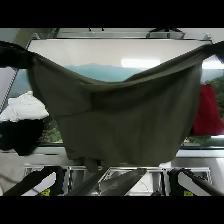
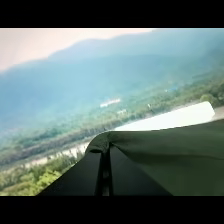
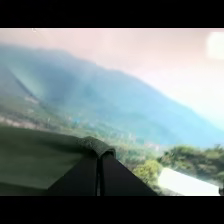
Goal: Fold the shirts.
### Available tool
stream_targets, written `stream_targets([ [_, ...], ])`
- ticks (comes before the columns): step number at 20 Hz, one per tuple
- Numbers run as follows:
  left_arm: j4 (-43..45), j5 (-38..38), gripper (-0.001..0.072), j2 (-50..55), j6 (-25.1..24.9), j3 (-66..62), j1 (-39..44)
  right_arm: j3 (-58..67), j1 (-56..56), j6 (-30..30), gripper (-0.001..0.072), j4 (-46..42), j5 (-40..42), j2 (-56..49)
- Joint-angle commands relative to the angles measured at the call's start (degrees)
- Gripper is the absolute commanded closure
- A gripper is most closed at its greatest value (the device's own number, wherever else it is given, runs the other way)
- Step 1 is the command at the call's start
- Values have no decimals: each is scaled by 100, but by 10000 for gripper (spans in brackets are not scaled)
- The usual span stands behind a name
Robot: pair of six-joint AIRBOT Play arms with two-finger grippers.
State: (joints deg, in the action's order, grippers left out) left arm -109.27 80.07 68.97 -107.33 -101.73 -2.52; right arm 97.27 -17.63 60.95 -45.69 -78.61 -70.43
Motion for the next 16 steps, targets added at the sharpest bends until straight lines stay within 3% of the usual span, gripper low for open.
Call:
stream_targets([
  [1, -1491, -212, 689, 1508, -448, 146, -776, -356, 160, 42, 689, 142, 57, -1563],
  [7, -1497, -2, 688, 3633, -452, -704, -1001, -245, 111, 57, 690, 632, 1451, -3281],
  [11, -1480, 258, 688, 4426, -411, -1537, -866, -7, -138, 35, 690, 931, 1314, -3834],
  [14, -1432, 214, 688, 4597, -407, -1285, -682, -7, -107, -146, 689, 929, 1047, -4120],
  [16, -800, 210, 688, 4638, -280, -992, -577, -7, -20, -173, 690, 785, 1025, -4291],
])
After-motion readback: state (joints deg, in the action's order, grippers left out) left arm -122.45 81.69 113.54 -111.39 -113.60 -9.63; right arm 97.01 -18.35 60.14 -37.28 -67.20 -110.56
